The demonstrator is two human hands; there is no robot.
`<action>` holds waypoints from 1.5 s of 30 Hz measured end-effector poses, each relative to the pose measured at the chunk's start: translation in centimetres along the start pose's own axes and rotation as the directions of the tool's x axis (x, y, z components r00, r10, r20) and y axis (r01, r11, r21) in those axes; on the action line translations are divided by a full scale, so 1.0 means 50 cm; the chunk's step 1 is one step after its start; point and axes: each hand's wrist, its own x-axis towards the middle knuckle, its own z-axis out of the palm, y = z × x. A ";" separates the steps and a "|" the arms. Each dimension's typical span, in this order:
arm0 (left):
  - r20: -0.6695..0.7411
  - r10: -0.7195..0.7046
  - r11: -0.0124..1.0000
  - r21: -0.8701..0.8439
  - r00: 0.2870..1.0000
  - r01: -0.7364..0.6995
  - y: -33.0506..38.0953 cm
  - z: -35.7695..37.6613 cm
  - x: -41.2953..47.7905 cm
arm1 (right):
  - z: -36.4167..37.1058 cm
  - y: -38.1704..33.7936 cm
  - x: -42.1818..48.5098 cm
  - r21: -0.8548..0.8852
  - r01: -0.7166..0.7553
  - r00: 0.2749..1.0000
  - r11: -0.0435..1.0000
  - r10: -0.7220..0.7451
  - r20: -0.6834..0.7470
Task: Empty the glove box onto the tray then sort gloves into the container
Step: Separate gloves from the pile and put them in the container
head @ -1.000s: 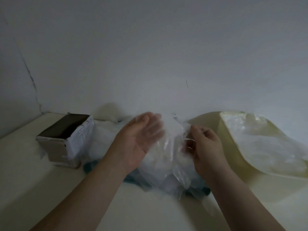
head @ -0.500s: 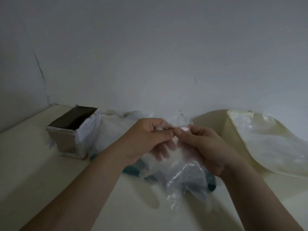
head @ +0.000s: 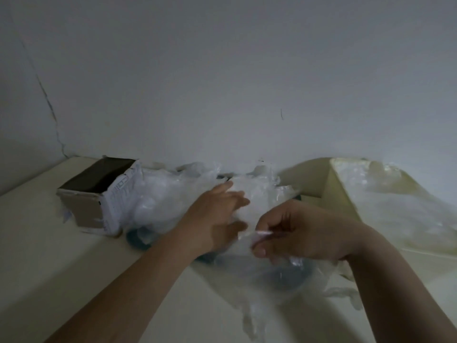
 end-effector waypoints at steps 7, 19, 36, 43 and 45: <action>0.011 -0.072 0.997 -0.024 0.997 0.072 0.006 -0.003 -0.011 | -0.003 -0.003 -0.008 -0.138 -0.024 0.993 0.990 0.040 0.111; 0.019 -0.368 0.501 -0.838 0.930 0.215 0.058 -0.148 -0.026 | -0.020 -0.039 -0.037 -0.048 0.371 0.801 0.927 -0.346 -0.489; 0.321 -0.136 -0.174 -0.939 0.937 0.296 0.049 -0.140 -0.016 | -0.004 0.017 0.008 0.087 0.201 0.827 0.976 -0.121 -0.550; 0.228 -0.293 0.002 -0.971 0.928 0.239 0.045 -0.093 -0.012 | -0.006 0.034 0.016 0.147 0.186 0.863 0.972 -0.090 -0.496; 0.207 -0.325 0.008 -0.975 0.923 0.222 0.035 -0.094 -0.010 | -0.007 0.042 0.019 0.145 0.149 0.856 0.978 -0.054 -0.514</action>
